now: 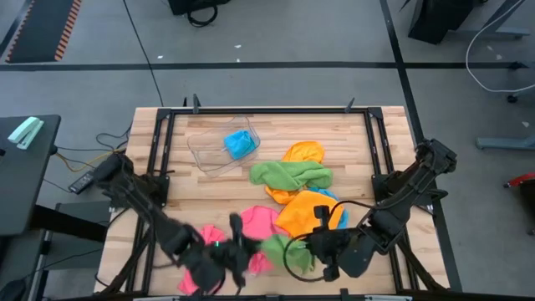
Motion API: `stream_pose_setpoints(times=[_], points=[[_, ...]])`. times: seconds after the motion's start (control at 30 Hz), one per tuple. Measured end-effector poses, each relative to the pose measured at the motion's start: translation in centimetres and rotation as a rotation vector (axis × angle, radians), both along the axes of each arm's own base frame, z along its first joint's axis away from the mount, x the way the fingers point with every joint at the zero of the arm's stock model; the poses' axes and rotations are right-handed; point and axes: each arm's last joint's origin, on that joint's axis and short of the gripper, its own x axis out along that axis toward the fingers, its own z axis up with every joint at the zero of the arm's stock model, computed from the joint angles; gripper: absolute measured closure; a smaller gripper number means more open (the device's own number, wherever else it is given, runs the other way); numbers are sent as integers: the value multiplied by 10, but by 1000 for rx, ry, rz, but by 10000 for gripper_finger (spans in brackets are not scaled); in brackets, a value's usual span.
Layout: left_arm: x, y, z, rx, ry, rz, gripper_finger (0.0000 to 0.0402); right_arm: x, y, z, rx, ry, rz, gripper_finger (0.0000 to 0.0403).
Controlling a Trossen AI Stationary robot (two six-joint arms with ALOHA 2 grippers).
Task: Fold microfiber towels
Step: Fold the left green microfiber towel
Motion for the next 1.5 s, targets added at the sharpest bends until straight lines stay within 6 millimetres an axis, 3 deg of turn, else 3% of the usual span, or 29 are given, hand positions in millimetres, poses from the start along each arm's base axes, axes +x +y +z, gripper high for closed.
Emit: stream_pose_setpoints(times=[0.17,0.3,0.53,0.7,0.8,0.93,1.07,1.2,1.5], points=[[-10,19,12,-176,96,-79,394,2,-3,-1,1,4,-8,366],[-22,20,17,-158,151,-156,385,4,-1,1,6,-18,6,366],[-40,40,50,-273,144,-310,390,12,3,23,72,-104,118,366],[-49,46,61,-359,171,-416,386,13,4,29,73,-119,181,366],[-46,55,55,-338,228,-379,371,18,-3,24,41,-97,190,366],[-32,79,44,-319,302,-255,376,29,-25,1,-34,6,131,366],[-15,107,27,-307,351,-137,393,41,-53,-33,-72,92,48,366],[-4,136,0,-305,418,-35,384,47,-77,-63,-67,173,-38,366],[3,180,-34,-268,489,96,393,51,-116,-92,-164,257,-130,366]])
